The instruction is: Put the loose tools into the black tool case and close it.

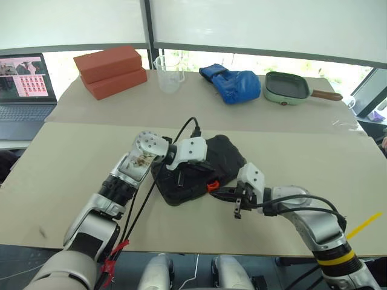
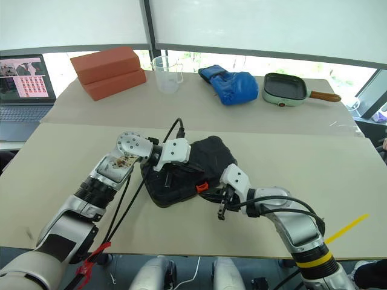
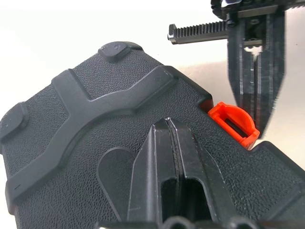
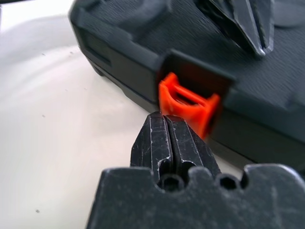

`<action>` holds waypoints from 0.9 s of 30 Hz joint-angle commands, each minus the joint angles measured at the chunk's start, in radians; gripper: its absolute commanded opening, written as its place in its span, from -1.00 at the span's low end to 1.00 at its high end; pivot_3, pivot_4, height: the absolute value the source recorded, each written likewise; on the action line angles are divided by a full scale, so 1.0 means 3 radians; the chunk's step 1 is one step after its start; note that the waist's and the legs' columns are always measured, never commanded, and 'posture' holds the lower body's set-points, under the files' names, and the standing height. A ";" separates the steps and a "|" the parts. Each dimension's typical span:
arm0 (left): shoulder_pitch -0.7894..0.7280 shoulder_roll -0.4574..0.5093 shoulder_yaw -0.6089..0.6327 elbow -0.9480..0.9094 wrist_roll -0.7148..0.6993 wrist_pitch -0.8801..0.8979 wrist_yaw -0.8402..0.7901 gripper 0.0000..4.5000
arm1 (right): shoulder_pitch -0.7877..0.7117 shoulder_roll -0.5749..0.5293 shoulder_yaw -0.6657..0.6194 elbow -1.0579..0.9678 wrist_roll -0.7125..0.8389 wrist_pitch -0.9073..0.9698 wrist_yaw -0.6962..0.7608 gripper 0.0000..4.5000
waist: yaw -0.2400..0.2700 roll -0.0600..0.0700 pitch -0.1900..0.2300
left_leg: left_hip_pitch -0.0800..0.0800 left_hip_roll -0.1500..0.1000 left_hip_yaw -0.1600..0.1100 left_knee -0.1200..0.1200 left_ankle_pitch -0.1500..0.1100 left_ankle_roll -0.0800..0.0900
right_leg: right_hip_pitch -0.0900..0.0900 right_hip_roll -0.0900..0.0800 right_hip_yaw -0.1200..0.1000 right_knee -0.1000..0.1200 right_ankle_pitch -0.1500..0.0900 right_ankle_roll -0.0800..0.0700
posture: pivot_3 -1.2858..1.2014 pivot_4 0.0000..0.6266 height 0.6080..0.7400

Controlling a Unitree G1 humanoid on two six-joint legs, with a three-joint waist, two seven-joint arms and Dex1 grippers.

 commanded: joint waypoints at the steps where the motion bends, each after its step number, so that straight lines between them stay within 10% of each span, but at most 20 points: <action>1: 0.0100 0.0068 -0.0062 0.0077 0.0089 0.0111 -0.0019 -0.99 | 0.0124 -0.0122 -0.0227 -0.0228 0.0132 -0.0032 0.0060 -1.00 | 0.0002 0.0000 0.0000 | -0.0001 0.0000 0.0000 0.0000 0.0000 0.0000 | 0.0000 0.0000 0.0000 -0.0001 0.0000 0.0001 | 0.03 -0.52 0.98; 17: 0.0067 0.0029 0.0116 0.0132 0.0010 0.0311 0.0135 -0.99 | -0.0110 0.0066 -0.0301 -0.0014 0.0037 -0.0035 -0.0079 -1.00 | -0.0006 0.0000 0.0000 | -0.0001 0.0001 0.0000 0.0000 0.0000 0.0000 | -0.0001 0.0001 0.0000 0.0001 0.0000 0.0000 | 0.03 -0.52 0.98; 22: 0.0165 0.0340 0.0444 -0.0209 -0.0292 0.0817 0.0050 -0.20 | 0.0223 -0.0391 -0.0793 -0.0469 0.0461 0.0126 0.0251 -0.33 | -0.0013 0.0003 0.0002 | -0.0006 0.0001 0.0000 -0.0004 0.0000 0.0000 | -0.0007 0.0000 0.0000 -0.0001 0.0000 0.0001 | 0.03 -0.52 0.98; 27: 0.0711 0.1433 0.1233 -0.0938 -0.0979 0.1558 -0.0460 0.59 | 0.0766 -0.1138 -0.1811 -0.0660 0.1056 0.0269 0.1028 0.42 | -0.0055 0.0010 0.0010 | -0.0008 0.0009 0.0001 -0.0016 -0.0002 0.0001 | -0.0017 0.0002 0.0002 -0.0002 -0.0004 -0.0004 | 0.03 -0.52 0.98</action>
